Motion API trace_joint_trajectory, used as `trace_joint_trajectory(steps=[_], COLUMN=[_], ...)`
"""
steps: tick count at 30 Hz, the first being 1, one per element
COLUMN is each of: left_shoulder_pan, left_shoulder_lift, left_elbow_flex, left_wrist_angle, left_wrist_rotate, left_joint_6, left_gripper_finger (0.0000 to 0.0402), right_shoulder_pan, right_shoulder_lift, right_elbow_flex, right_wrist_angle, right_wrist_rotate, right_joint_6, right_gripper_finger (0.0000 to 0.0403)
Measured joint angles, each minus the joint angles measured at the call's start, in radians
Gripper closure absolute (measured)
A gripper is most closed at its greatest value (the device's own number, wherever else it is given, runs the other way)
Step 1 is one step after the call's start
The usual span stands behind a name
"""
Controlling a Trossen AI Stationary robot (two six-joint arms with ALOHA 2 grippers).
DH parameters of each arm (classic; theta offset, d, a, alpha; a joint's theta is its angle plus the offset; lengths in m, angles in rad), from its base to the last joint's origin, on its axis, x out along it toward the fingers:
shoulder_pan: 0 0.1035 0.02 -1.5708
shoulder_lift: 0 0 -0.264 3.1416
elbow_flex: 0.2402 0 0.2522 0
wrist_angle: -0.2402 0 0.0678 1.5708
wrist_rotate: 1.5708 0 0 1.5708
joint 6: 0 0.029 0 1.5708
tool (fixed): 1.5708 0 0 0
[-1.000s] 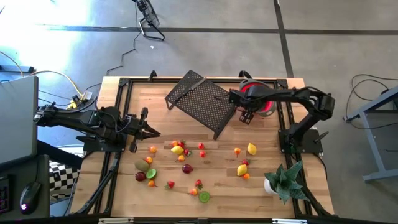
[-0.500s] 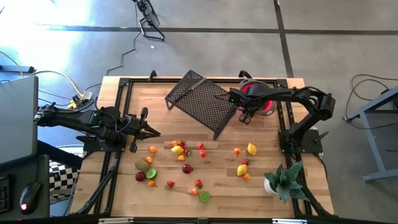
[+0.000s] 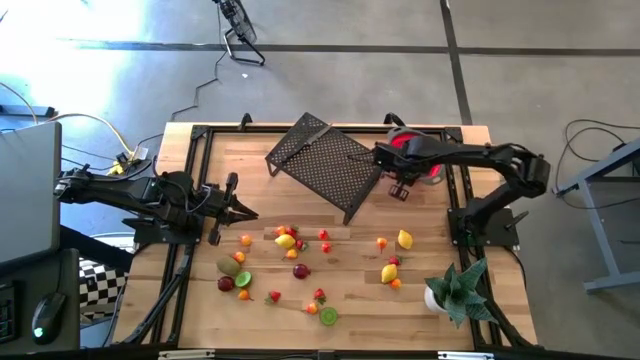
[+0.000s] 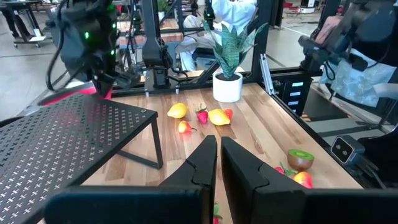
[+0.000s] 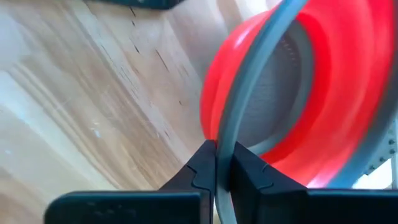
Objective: Pick & Place Fruit
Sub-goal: Put the strainer bowl on the shelf
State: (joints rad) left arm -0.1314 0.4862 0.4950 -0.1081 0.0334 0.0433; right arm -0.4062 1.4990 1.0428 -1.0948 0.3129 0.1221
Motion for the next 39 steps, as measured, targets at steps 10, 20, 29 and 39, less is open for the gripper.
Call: trace_joint_trajectory(steps=[10,20,29,39], left_shoulder_pan=[0.000,0.000,0.000,0.000], left_shoulder_lift=[0.000,0.000,0.000,0.000], left_elbow_flex=[0.000,0.000,0.000,0.000], left_wrist_angle=[0.000,0.001,0.001,0.001], left_wrist_rotate=[0.000,0.000,0.000,0.000], left_joint_6=[0.000,0.000,0.000,0.000], left_gripper_finger=[0.0382,0.0382,0.0382,0.0382], right_shoulder_pan=[0.042,0.142,0.237,0.300], right_shoulder_lift=[-0.175,-0.256,-0.157,0.137], right_elbow_flex=[0.007,0.143,0.417,0.742], right_wrist_angle=[-0.060,-0.214,-0.324,-0.434], right_wrist_rotate=[0.087,0.250,0.305,0.321], right_joint_6=[0.047,0.143,0.065,-0.126], right_gripper_finger=[0.0386,0.0386,0.0386,0.0386])
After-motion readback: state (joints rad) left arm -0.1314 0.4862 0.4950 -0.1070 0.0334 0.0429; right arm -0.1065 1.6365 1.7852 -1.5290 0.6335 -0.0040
